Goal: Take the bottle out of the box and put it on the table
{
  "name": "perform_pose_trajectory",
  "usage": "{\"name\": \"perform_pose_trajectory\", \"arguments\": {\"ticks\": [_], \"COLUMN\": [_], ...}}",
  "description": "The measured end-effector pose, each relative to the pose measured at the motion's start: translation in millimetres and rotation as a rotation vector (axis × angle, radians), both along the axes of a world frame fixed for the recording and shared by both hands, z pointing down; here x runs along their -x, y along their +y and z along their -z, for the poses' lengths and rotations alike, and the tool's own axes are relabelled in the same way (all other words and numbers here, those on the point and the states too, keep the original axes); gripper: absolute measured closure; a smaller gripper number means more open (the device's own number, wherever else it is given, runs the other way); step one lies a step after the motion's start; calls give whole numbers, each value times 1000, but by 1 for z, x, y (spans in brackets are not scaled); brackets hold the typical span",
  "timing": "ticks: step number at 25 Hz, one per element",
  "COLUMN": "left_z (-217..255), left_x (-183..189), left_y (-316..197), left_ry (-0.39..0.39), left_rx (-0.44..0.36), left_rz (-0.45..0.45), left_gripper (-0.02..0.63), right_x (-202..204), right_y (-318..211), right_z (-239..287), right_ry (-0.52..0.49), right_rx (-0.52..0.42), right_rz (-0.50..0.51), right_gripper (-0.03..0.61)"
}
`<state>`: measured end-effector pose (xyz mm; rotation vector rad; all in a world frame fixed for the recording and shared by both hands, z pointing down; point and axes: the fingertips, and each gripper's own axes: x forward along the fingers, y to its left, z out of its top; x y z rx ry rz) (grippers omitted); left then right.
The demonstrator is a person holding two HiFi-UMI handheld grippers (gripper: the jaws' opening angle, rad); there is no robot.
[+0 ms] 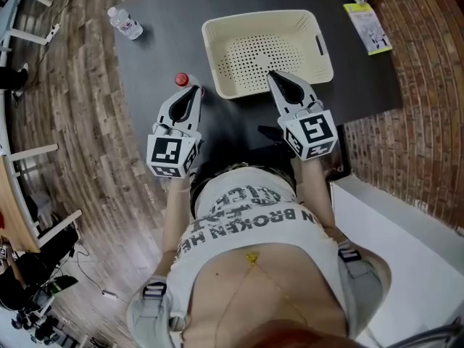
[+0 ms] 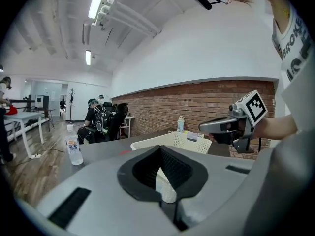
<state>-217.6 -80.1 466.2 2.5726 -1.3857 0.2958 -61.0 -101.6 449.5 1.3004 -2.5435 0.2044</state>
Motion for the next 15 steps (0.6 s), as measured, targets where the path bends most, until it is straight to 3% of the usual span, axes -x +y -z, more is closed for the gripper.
{"name": "perform_pose_trajectory", "arguments": {"ticks": [7, 15], "left_z": [7, 44], "left_x": [-33, -54], "left_y": [0, 0], "left_ry": [84, 113], "left_rx": [2, -55], "left_rz": [-51, -86], "left_gripper": [606, 606], "right_x": [11, 38], "right_y": [10, 18], "right_z": [1, 33], "right_ry": [-35, -78], "right_rx": [-18, -127], "right_rz": [31, 106], "right_gripper": [569, 571]}}
